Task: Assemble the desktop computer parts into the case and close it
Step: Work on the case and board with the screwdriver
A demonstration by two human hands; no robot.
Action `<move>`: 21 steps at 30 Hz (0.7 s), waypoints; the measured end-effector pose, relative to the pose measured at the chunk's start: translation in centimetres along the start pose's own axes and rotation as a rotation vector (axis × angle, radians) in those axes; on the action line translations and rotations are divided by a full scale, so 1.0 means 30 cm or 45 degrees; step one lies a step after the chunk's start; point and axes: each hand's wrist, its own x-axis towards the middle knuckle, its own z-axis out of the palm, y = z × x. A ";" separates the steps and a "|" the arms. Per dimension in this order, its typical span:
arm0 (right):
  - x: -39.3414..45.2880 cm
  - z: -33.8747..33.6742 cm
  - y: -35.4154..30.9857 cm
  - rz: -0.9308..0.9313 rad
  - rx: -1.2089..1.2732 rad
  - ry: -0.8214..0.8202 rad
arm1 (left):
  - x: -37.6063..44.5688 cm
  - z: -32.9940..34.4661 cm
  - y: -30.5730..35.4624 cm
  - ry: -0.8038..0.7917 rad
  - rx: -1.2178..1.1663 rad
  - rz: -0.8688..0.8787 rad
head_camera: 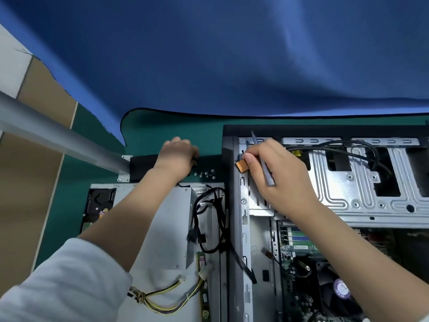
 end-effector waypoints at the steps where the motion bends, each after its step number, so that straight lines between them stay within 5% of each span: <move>1: 0.001 0.000 0.001 -0.001 -0.003 0.000 | 0.002 0.005 0.005 0.007 0.034 0.013; 15: 0.000 0.000 -0.001 -0.016 0.002 0.008 | -0.008 0.022 0.019 0.096 0.184 0.143; 21: -0.010 -0.025 -0.011 0.173 0.304 -0.027 | -0.096 -0.042 0.021 0.312 -0.557 -0.064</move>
